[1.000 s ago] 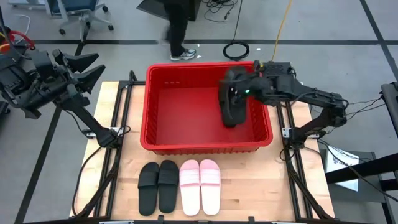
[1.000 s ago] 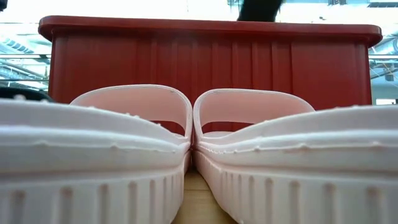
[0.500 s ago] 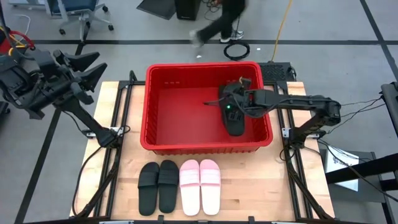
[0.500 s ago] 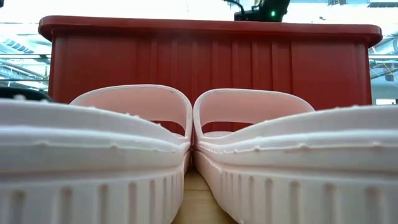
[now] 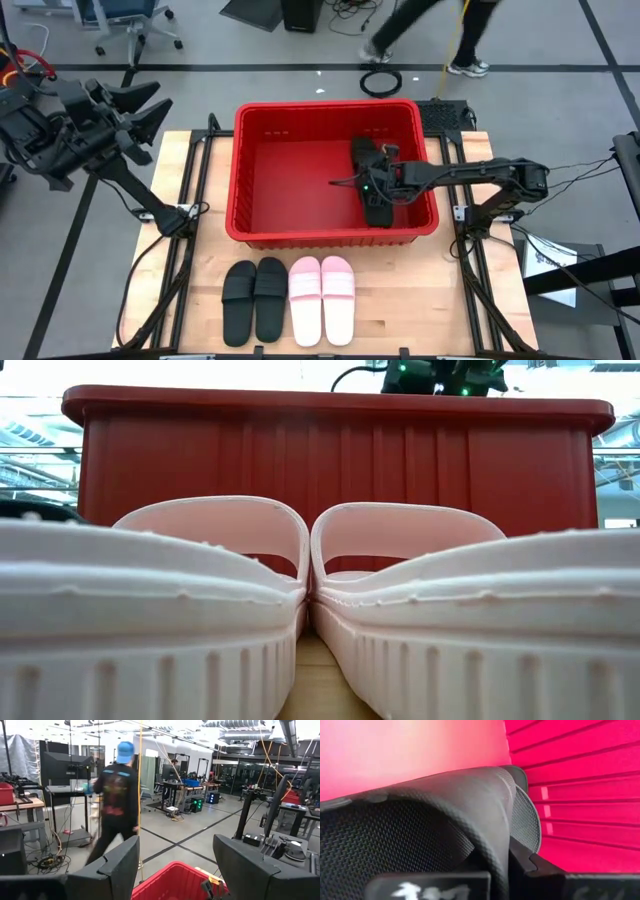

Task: Pick and place slides into bin
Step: Put the black slipper into the red container

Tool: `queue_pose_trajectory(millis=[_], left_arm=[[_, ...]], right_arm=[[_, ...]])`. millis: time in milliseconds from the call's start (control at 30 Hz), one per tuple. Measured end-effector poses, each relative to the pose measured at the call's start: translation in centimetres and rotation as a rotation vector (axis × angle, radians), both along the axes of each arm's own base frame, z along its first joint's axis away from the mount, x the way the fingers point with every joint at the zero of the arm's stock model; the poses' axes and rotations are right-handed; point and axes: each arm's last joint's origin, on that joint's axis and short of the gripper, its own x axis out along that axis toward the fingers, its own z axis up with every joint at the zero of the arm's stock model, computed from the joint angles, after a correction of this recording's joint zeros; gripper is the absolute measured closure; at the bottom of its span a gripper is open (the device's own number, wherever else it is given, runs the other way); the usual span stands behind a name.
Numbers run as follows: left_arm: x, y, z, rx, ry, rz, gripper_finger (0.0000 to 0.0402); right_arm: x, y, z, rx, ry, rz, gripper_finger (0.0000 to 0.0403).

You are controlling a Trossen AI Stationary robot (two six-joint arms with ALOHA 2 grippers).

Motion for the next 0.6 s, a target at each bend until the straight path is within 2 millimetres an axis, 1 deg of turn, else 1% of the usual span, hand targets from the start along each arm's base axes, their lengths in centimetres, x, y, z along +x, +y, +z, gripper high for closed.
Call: queue_pose_trajectory(millis=[267,367,600], left_arm=[[0.0,0.0,0.0,0.0,0.001,0.0,0.0147],[0.0,0.0,0.0,0.001,0.001,0.0,0.0147],[0.0,0.0,0.0,0.0,0.001,0.001,0.0147]], right_arm=[[0.2,-0.1,-1.2,0.024,-0.042,-0.014,0.0396],[0.7,-0.2,-1.7,0.027,-0.05,-0.017,0.0395],[1.8,-0.4,-3.9,0.048,-0.006,-0.008,0.0395]])
